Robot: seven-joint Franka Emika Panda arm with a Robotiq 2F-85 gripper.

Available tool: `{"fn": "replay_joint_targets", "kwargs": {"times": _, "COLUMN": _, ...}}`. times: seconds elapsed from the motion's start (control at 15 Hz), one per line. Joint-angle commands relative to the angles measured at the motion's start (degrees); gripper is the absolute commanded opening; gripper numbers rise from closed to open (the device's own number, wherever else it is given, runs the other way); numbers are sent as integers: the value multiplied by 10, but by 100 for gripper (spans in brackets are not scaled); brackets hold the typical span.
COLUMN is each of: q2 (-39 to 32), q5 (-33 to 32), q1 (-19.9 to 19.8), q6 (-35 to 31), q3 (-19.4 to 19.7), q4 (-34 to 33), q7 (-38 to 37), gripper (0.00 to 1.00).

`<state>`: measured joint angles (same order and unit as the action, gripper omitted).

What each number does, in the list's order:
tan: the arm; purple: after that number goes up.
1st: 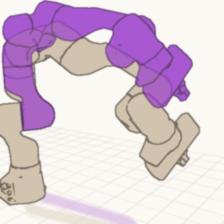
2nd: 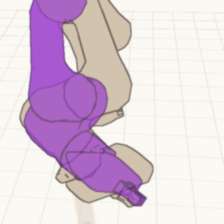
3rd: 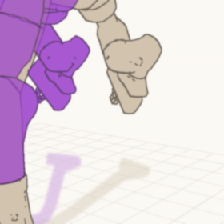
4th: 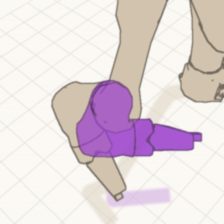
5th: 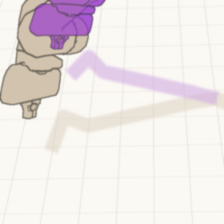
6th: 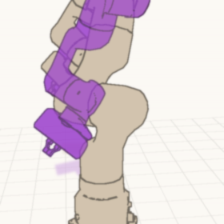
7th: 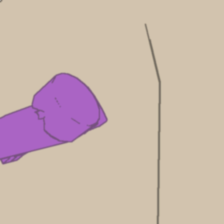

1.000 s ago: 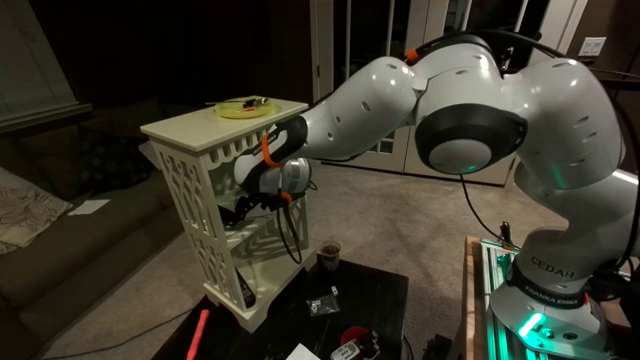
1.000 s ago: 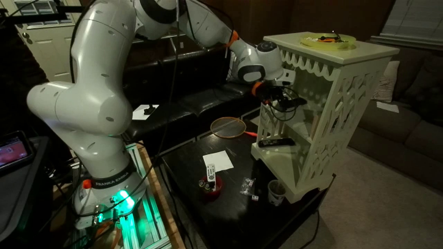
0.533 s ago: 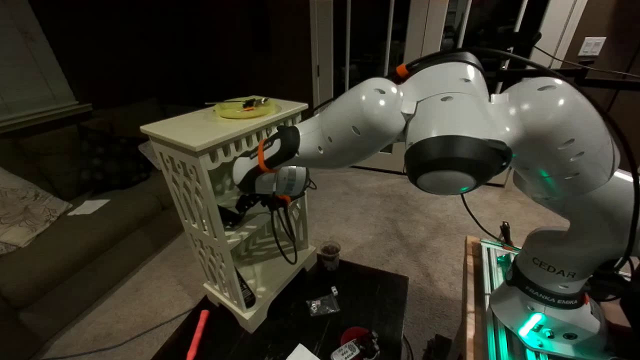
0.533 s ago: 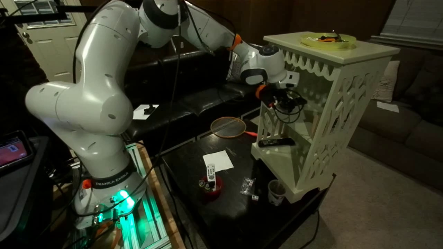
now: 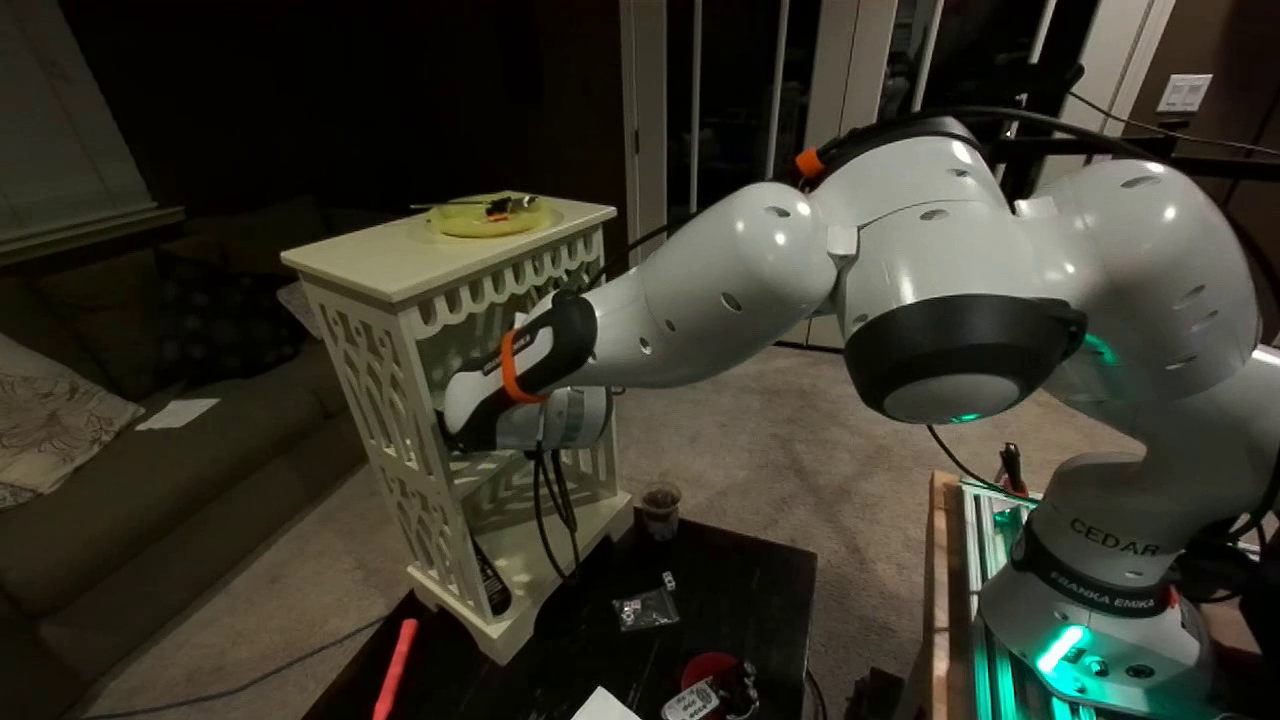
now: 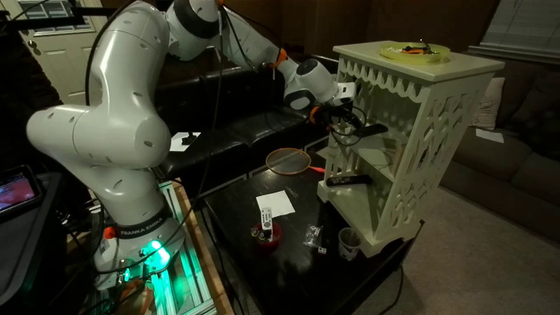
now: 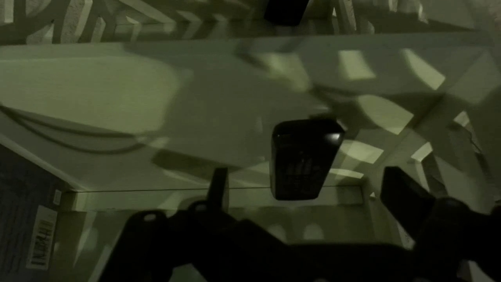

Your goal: Move the remote to the surface above the top shelf

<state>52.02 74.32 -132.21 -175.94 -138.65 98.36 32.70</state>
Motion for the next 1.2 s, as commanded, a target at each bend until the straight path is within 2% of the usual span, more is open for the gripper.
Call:
{"fn": "replay_joint_targets", "kwargs": {"times": 0.0, "q2": 26, "q5": 6, "q1": -12, "q6": -25, "q3": -16, "q4": -10, "q7": 14, "gripper": 100}}
{"fn": "replay_joint_targets", "kwargs": {"times": 0.33, "q2": 48, "q5": -14, "q1": -47, "q6": 24, "q3": -33, "q4": -40, "q7": 11, "gripper": 100}}
{"fn": "replay_joint_targets", "kwargs": {"times": 0.53, "q2": 68, "q5": -27, "q1": -58, "q6": 53, "q3": -27, "q4": -61, "q7": -5, "gripper": 100}}
{"fn": "replay_joint_targets", "kwargs": {"times": 1.13, "q2": 127, "q5": -59, "q1": -58, "q6": 66, "q3": -6, "q4": -124, "q7": -68, "gripper": 100}}
